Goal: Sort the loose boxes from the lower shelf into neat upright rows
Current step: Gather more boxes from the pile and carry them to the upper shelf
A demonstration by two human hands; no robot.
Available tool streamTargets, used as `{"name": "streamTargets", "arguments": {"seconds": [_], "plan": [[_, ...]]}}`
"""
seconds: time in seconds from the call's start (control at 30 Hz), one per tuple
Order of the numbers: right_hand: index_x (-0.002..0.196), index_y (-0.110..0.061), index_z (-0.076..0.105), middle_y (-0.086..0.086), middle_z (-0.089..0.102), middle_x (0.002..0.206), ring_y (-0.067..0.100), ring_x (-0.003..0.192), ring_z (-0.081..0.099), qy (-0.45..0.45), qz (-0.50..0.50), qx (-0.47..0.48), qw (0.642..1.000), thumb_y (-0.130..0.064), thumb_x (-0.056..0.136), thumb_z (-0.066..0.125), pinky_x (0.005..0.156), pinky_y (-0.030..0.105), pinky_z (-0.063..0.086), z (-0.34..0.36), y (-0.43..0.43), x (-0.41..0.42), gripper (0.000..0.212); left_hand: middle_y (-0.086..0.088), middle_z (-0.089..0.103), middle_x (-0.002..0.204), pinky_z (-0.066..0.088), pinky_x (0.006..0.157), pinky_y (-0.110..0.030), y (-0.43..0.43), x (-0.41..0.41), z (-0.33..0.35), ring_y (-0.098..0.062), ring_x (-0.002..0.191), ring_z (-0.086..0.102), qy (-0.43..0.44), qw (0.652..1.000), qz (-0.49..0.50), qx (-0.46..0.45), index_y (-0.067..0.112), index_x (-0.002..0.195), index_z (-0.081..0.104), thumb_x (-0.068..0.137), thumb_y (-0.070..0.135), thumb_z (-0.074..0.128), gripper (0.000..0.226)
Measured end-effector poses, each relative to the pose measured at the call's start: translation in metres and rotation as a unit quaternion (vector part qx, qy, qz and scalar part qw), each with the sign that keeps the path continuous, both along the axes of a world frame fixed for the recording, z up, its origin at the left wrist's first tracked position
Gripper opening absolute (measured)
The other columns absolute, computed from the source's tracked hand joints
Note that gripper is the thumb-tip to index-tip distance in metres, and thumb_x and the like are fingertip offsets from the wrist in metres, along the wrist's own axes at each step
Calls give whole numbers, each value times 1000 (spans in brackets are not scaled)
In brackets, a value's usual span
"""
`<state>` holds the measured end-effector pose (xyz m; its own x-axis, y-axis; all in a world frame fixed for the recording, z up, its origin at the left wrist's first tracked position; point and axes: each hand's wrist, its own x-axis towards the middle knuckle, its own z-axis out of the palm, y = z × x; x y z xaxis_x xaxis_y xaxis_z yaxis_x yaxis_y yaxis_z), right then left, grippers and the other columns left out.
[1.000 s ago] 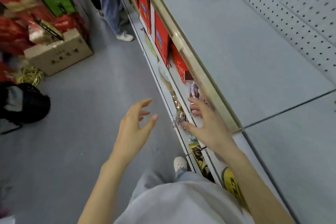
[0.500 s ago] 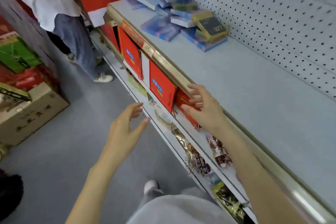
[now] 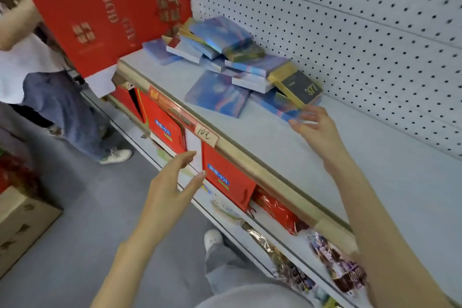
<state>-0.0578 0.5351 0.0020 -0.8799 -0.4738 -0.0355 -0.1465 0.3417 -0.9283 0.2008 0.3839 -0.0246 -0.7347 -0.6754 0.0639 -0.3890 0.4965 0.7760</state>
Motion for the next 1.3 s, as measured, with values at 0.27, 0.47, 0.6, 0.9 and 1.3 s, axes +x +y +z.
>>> {"name": "streamTargets", "arguments": {"seconds": [0.27, 0.47, 0.6, 0.9, 1.3], "plan": [[139, -17, 43, 8, 52, 136, 27, 125, 49, 124, 63, 223, 965, -37, 78, 76, 104, 41, 40, -2, -92, -154, 72, 20, 54, 118, 25, 86, 5, -112, -106, 3, 2, 110, 49, -34, 996, -65, -45, 27, 127, 54, 88, 35, 61, 40], [141, -24, 35, 7, 47, 139, 28, 125, 47, 36, 24, 339, 940, -74, 55, 73, 105, 48, 39, -14, -95, -185, 107, 15, 52, 124, 28, 92, -9, -160, -176, -3, -6, 118, 47, -45, 991, -122, -33, 23, 127, 54, 90, 37, 58, 40], [113, -18, 48, 10, 51, 111, 28, 98, 54, 68, -76, 347, 932, -64, 53, 80, 84, 42, 47, -14, -93, -169, 82, 5, 49, 138, 30, 102, -22, -189, -207, -22, -16, 126, 45, -85, 977, -186, -58, 23, 133, 48, 90, 57, 47, 54], [93, -21, 68, -7, 74, 82, 11, 71, 71, -141, -229, -115, 956, -31, 90, 63, 51, 23, 52, 33, -134, -70, 11, 13, 60, 123, 41, 99, -15, -220, -230, 1, -3, 118, 54, 14, 941, -264, 213, 27, 121, 56, 78, 62, 48, 56], [115, -9, 64, 6, 73, 108, 22, 99, 70, -257, -168, -277, 910, -19, 94, 58, 87, 38, 55, 19, -341, -33, 24, -13, 69, 89, 57, 77, -46, -321, -224, 39, -23, 85, 67, 73, 915, -192, 347, 7, 97, 58, 94, 16, 56, 10]]}}
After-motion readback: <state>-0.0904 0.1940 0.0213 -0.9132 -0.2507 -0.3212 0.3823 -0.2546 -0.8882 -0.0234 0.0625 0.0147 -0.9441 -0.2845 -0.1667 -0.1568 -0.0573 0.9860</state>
